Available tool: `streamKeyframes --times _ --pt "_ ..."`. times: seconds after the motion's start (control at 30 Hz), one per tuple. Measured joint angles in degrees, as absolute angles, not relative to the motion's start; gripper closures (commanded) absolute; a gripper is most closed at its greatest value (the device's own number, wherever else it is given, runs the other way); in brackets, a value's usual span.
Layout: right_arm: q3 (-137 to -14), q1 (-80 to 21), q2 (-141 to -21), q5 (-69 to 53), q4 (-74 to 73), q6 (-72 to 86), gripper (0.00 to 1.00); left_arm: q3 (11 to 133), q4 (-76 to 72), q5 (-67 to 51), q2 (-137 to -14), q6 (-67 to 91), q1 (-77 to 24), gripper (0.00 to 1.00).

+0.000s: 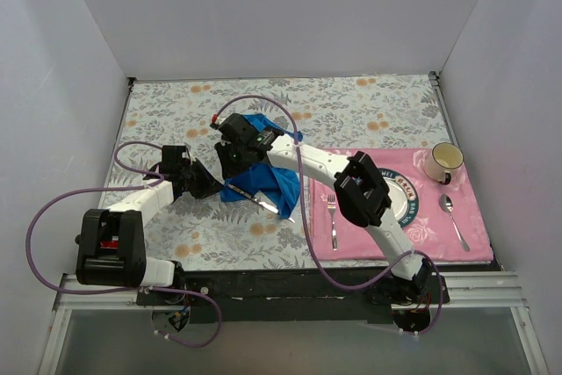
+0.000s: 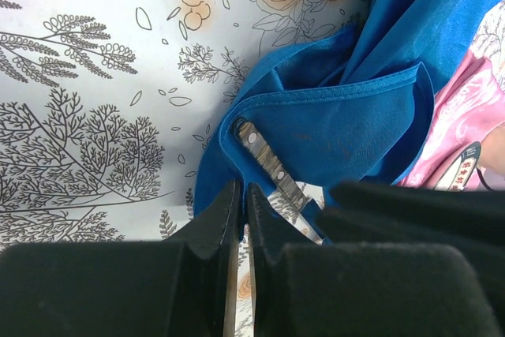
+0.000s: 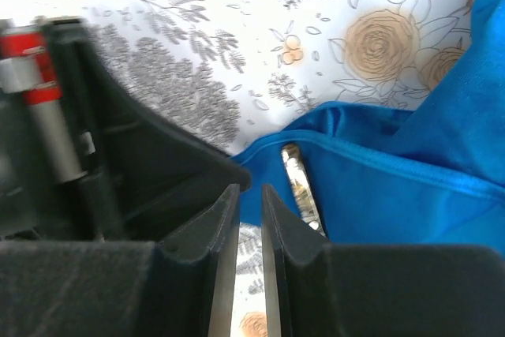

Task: Fold the napkin, place the utensils inside, and roll it up
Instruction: Flatten the napkin out

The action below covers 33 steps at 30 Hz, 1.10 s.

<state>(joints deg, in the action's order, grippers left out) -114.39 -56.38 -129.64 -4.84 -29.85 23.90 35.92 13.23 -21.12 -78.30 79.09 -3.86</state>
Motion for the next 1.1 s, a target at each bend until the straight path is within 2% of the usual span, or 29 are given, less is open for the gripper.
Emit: streamKeyframes --times 0.57,0.9,1.1 --pt "-113.3 -53.7 -134.6 -8.0 -29.7 23.8 0.78 36.6 15.1 -15.0 -83.3 81.2 -3.8 1.0" --pt "-106.4 -53.9 -132.8 -12.6 -25.3 24.1 0.78 39.3 14.3 -14.4 -86.8 83.3 -3.8 1.0" --pt "-97.9 -54.2 -127.9 -15.3 -23.3 23.8 0.77 39.6 14.1 -14.1 -87.2 84.1 -3.9 1.0"
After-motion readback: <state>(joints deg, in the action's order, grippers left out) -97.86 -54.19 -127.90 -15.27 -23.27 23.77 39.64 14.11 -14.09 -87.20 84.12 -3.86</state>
